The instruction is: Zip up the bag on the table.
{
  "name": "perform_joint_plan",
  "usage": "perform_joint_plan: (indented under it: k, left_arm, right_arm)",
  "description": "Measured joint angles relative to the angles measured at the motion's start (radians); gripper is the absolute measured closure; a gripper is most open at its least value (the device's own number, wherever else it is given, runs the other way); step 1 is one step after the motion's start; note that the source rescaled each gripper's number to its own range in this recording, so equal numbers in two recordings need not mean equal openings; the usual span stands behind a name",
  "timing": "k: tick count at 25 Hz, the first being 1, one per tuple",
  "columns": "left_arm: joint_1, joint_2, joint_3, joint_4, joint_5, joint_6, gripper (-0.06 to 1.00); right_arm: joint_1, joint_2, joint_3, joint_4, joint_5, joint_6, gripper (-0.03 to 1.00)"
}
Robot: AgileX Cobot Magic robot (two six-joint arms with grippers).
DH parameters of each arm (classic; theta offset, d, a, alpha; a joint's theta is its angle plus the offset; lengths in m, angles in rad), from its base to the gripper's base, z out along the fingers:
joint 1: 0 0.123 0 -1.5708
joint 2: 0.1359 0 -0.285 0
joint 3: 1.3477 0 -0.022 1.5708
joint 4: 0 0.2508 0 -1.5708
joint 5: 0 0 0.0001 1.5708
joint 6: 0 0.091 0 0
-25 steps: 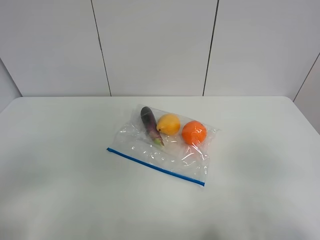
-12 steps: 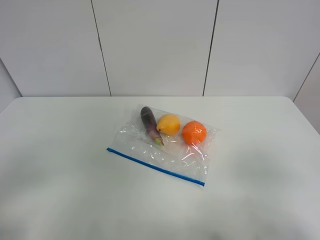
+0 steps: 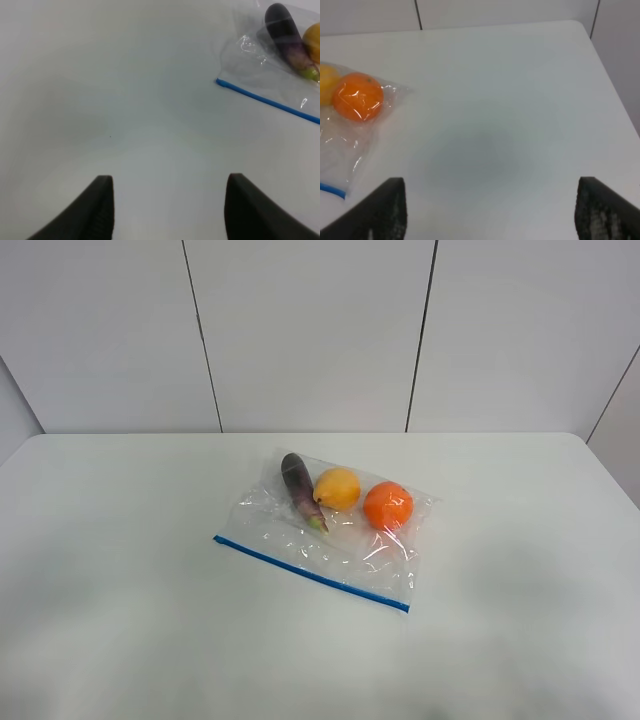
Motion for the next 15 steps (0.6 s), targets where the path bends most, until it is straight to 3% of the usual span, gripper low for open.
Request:
perform_joint_plan:
  k: [15]
  left_arm:
    - [0.000, 0.000, 0.000, 0.000, 0.000, 0.000, 0.24]
  right_arm:
    - [0.000, 0.000, 0.020, 0.001, -0.001, 0.005, 0.02]
